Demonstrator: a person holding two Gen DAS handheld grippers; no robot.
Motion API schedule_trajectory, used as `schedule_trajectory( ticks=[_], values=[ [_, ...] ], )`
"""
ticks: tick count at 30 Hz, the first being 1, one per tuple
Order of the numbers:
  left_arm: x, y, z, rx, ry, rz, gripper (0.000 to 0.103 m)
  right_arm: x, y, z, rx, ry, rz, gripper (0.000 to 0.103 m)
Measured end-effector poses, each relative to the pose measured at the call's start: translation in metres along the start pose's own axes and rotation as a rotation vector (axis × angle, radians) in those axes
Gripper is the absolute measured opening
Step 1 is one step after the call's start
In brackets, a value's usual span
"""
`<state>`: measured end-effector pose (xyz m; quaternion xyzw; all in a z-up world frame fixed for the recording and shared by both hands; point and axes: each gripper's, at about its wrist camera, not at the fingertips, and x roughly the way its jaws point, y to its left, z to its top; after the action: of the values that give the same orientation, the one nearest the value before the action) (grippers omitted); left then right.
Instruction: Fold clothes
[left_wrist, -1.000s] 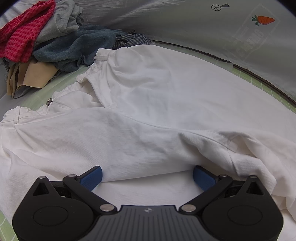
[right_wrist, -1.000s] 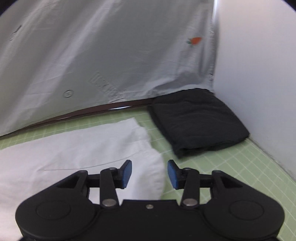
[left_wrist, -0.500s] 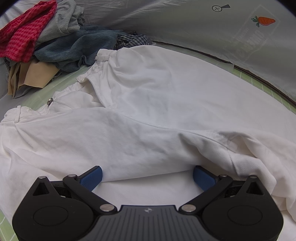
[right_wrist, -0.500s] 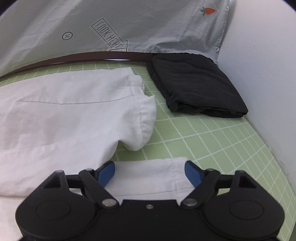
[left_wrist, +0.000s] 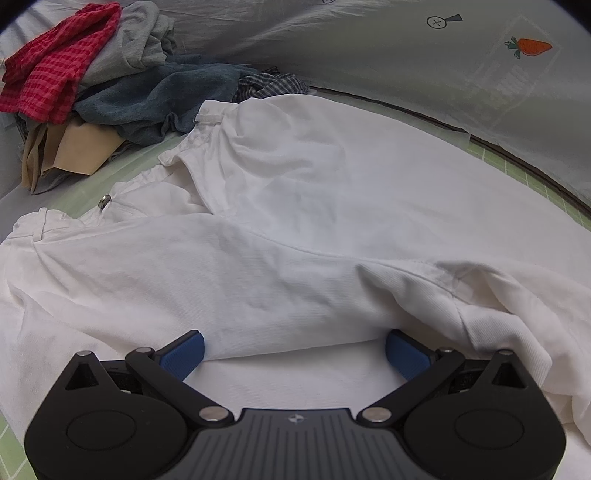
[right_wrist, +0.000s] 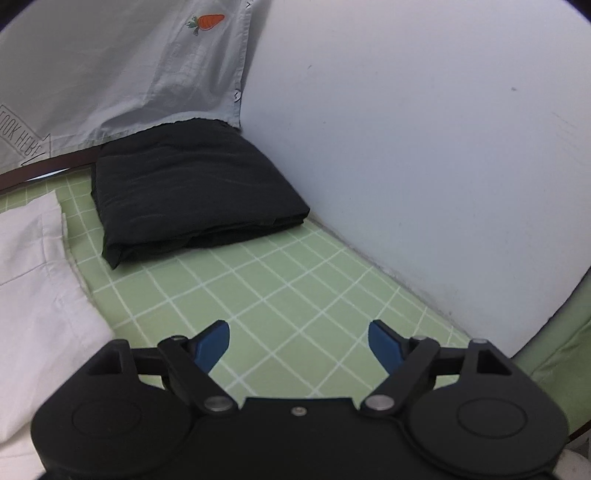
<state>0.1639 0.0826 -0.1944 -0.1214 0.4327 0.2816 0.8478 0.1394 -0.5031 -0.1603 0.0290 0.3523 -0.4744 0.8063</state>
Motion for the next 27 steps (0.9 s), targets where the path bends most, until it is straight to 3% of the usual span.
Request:
schedule_trajectory(
  ticks=[2,9,12,21,27],
  values=[
    [0.0,0.0,0.002,0.0,0.019,0.001,0.103,-0.008,0.008,-0.012,-0.009,0.025,0.063,0.097],
    [-0.008,0.011,-0.004,0.06,0.122,-0.062,0.103,-0.046,0.048,-0.05,-0.078,0.074,0.291,0.099],
    [-0.02,0.019,-0.019,0.102,0.128,-0.094,0.103,-0.064,0.056,-0.067,-0.129,0.085,0.342,0.099],
    [-0.062,0.05,-0.052,0.186,0.073,-0.185,0.103,-0.107,0.026,-0.127,-0.087,0.152,0.476,0.103],
    [-0.071,0.073,-0.084,0.199,0.138,-0.181,0.103,-0.125,0.009,-0.149,-0.137,0.148,0.526,0.103]
  ],
)
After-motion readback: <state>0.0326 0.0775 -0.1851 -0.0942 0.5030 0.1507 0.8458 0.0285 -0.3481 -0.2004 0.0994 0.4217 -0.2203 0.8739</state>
